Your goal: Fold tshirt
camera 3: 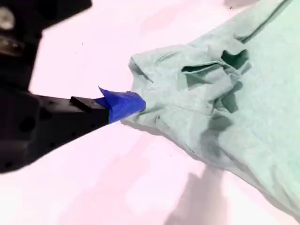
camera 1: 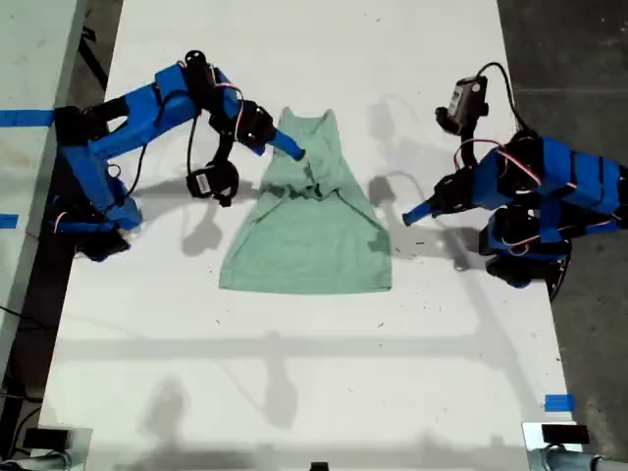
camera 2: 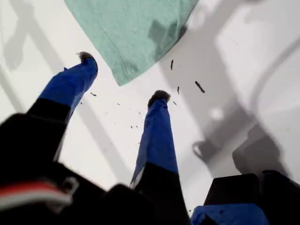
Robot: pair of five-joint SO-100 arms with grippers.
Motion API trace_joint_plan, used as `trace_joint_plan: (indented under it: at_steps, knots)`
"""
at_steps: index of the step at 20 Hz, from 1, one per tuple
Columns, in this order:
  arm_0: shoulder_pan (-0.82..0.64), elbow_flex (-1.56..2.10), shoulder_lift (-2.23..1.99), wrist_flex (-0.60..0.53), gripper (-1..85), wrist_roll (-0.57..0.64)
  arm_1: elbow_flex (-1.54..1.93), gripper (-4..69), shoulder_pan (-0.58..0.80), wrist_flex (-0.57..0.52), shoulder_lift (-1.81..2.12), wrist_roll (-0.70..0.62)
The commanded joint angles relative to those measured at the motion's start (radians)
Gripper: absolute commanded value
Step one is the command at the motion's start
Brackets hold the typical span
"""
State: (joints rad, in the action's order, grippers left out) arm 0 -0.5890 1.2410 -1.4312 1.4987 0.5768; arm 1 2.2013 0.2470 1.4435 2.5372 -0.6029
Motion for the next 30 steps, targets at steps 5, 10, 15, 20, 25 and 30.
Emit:
trace_joint_plan:
  at_steps: [5,10,15,20,25,30]
  knots:
    - [0.198,0.586,-0.451,-0.192,32.4,-0.245,0.060,27.9,-0.086,-0.186,-0.192,0.064]
    - [0.265,0.710,-0.446,-0.284,32.6,-0.314,0.155,29.8,-0.124,-0.403,-0.373,0.156]
    - [0.267,0.712,-0.445,-0.291,32.6,-0.314,0.135,29.9,-0.114,-0.532,-0.586,0.181]
    - [0.272,0.716,-0.448,-0.285,32.7,-0.316,0.071,29.9,-0.103,-0.563,-0.764,0.178]
    - [0.265,0.718,-0.448,-0.290,32.7,-0.316,-0.075,26.7,-0.109,-0.502,-0.900,0.150]
    - [0.262,0.721,-0.448,-0.288,32.6,-0.316,-0.155,-1.2,-0.121,-0.436,-0.971,0.143]
